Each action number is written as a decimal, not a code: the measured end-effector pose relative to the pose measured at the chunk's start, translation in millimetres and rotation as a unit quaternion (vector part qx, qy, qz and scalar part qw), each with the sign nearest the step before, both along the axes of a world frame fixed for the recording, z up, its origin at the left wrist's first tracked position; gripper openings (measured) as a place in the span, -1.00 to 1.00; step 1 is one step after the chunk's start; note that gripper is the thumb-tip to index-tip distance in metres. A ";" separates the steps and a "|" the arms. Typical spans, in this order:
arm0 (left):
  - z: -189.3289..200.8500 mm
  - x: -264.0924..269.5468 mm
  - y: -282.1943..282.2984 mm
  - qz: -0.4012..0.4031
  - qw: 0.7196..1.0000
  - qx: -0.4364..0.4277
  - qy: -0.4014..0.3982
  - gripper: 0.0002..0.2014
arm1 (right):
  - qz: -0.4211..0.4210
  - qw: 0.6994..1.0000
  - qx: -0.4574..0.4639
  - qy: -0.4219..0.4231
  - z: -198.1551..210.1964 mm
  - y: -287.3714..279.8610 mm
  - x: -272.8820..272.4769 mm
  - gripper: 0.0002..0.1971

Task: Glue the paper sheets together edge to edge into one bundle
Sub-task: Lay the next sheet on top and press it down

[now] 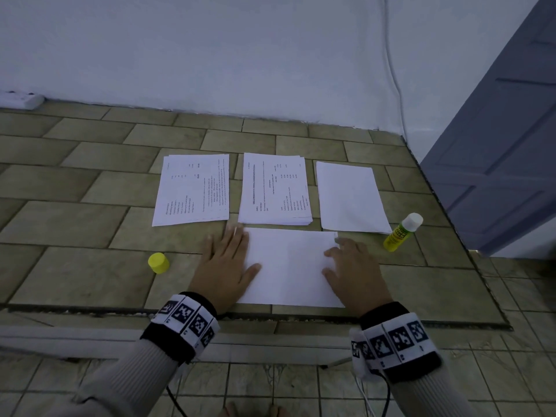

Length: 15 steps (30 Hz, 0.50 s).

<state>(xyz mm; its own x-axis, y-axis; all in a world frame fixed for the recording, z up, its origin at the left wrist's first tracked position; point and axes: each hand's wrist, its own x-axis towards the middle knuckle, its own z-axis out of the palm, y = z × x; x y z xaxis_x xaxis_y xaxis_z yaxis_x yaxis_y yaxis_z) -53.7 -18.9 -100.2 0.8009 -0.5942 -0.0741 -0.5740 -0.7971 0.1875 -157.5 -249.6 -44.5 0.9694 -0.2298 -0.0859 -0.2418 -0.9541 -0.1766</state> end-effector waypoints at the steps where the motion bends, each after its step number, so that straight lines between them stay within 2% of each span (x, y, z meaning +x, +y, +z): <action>1: -2.3 -0.9 1.9 -0.003 1.000 -0.008 -0.012 0.01 | 0.019 1.000 0.018 0.000 -0.2 9.0 1.4 -0.54; 4: -4.8 -4.4 4.8 0.000 1.000 -0.018 -0.010 -0.09 | 0.095 0.992 0.076 0.034 -5.2 47.5 10.1 -0.34; 7: -6.1 -5.1 5.8 -0.001 1.000 0.001 -0.004 -0.18 | 0.147 0.985 0.081 0.029 -18.4 82.0 24.1 -0.07; 11: -8.8 -3.3 7.5 -0.007 1.000 0.002 -0.010 -0.22 | 0.163 0.985 0.055 0.014 -36.7 95.0 41.9 -0.01; 15: -10.0 -3.0 6.5 -0.009 1.000 0.007 -0.024 -0.19 | 0.157 0.987 0.033 -0.008 -47.0 83.3 40.6 0.02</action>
<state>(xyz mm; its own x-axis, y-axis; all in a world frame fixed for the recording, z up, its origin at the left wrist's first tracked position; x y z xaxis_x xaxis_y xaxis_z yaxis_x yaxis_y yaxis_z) -56.7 -12.4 -110.2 0.7925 -0.6082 -0.0453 -0.5967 -0.7886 0.1483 -116.8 -166.3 -91.4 0.9933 0.0879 -0.0748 0.0674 -0.9679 -0.2420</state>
